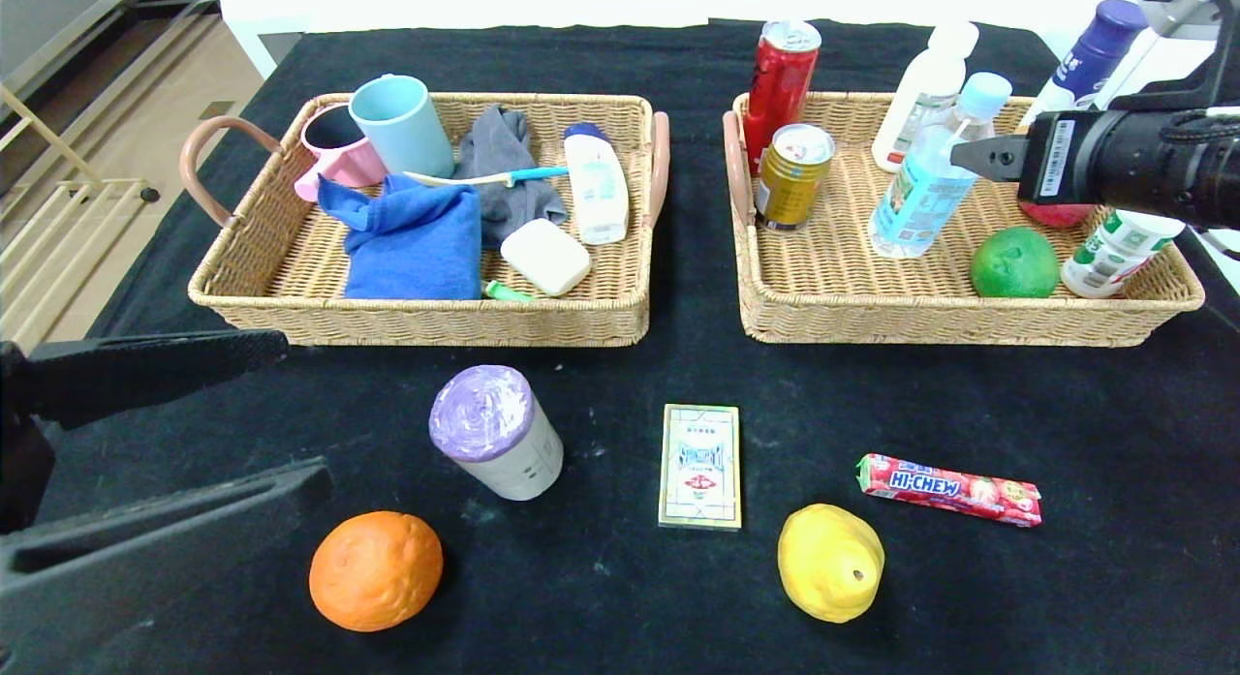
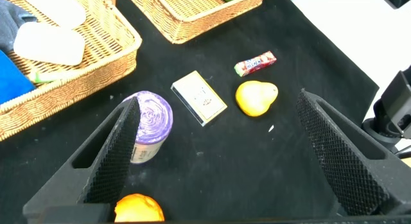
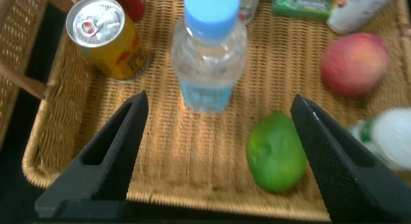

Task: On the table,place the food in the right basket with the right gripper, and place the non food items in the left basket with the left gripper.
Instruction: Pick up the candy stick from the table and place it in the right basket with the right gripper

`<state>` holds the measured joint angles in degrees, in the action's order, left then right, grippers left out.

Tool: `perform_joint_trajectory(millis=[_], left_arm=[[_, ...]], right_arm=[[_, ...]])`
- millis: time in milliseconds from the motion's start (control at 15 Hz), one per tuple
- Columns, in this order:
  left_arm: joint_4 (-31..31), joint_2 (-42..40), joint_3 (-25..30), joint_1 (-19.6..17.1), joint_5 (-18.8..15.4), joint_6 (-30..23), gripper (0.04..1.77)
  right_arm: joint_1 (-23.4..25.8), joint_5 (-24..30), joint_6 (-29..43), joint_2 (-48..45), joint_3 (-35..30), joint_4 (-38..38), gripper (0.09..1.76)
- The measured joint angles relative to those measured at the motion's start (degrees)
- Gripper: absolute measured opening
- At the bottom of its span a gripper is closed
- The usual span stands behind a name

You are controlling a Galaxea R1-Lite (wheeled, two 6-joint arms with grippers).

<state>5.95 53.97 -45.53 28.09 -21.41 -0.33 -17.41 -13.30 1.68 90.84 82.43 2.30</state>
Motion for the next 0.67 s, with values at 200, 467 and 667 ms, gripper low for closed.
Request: perform_joint_trajectory(millis=[200,467,667], left_arm=[[0.0,-0.1,0.0,0.0,0.0,0.0,1.76],[0.0,-0.1,0.1,-0.1,0.0,0.0,1.76],[0.0,-0.1,0.1,-0.1,0.0,0.0,1.76]], right_arm=[[-2.8,-3.1,0.4,-5.3,-2.8,-6.6,1.66],[-7.2,-4.0,6.0,-10.3,-6.4,-18.1,1.68],[-9.8,-4.0,12.0,-12.5,-6.8,-29.6,1.69]])
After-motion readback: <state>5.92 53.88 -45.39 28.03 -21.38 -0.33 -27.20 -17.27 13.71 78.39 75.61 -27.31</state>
